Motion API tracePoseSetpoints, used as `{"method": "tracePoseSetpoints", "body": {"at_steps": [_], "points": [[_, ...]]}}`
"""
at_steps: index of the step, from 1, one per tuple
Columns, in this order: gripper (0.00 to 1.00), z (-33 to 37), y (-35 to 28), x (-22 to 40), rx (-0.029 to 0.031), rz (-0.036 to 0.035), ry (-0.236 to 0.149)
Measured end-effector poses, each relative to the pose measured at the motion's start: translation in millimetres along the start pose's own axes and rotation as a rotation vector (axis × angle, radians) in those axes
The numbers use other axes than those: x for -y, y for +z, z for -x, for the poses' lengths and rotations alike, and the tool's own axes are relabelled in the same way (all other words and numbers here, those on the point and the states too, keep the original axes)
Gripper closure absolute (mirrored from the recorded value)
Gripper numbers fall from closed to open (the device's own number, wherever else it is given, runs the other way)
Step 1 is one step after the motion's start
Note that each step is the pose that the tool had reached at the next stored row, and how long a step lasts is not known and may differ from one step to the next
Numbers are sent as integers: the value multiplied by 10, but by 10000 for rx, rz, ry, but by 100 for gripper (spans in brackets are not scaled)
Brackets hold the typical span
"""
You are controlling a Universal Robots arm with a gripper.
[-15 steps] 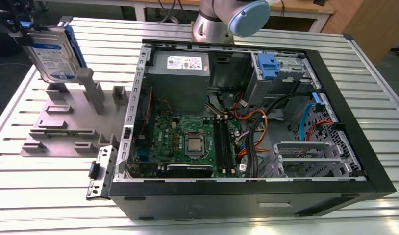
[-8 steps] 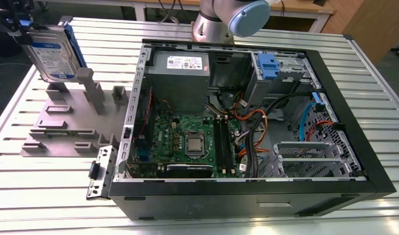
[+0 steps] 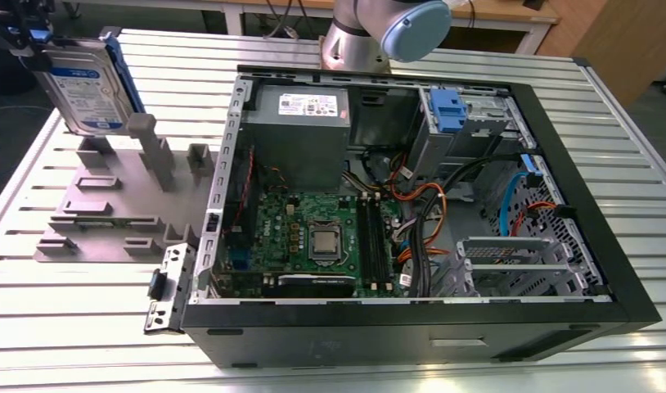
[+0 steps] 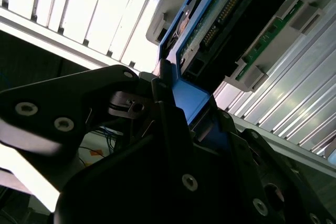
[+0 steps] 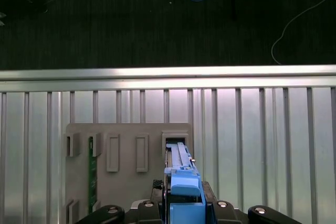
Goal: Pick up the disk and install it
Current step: 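Pick up the disk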
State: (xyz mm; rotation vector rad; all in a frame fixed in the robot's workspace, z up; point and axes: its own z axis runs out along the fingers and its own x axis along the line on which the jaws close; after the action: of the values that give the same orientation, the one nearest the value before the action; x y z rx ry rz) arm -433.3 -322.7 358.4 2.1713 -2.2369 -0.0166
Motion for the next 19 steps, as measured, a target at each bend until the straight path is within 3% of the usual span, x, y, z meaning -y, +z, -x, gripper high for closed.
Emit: {"method": "tracePoseSetpoints", "body": {"at_steps": [19], "points": [[64, -1, -77, -2, -1, 1, 0]]}}
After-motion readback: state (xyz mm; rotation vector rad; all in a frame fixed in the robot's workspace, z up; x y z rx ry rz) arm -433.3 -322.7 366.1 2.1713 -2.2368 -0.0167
